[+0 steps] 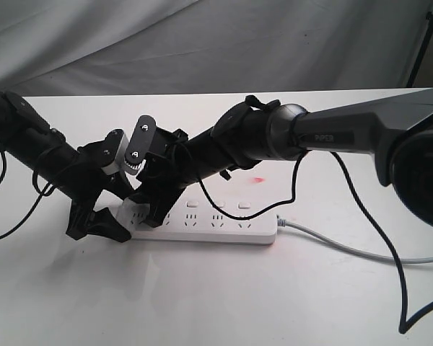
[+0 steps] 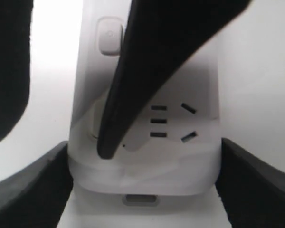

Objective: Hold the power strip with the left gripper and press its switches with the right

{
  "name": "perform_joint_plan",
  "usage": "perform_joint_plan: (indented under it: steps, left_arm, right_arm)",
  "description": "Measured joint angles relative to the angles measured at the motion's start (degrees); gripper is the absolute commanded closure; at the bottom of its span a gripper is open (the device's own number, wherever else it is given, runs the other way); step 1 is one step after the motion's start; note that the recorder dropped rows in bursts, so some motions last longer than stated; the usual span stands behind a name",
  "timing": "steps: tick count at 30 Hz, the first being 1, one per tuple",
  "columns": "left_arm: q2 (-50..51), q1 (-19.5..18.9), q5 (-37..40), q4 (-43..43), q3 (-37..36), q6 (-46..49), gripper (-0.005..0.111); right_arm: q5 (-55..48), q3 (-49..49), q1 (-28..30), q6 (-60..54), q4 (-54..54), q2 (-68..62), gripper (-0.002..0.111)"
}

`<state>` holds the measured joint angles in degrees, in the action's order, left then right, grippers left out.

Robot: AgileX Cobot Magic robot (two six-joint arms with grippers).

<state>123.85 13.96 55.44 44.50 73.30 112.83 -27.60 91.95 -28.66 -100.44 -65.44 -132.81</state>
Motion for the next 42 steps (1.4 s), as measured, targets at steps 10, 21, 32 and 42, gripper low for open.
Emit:
perform_joint_plan:
  steps: [10,21,32,42]
  left_arm:
    - [0.0,0.0,0.0,0.0,0.0,0.0,0.05]
    - [0.0,0.0,0.0,0.0,0.0,0.0,0.05]
    - [0.0,0.0,0.0,0.0,0.0,0.0,0.05]
    - [0.0,0.0,0.0,0.0,0.0,0.0,0.05]
  right_arm:
    - [0.74,0.0,0.0,0.0,0.4,0.0,0.069]
    - [0.74,0.0,0.0,0.0,1.14,0.0,0.069]
    - [0.98,0.04,0.0,0.0,1.25,-0.43,0.069]
    - [0.98,0.04,0.0,0.0,1.59,-0.43,0.069]
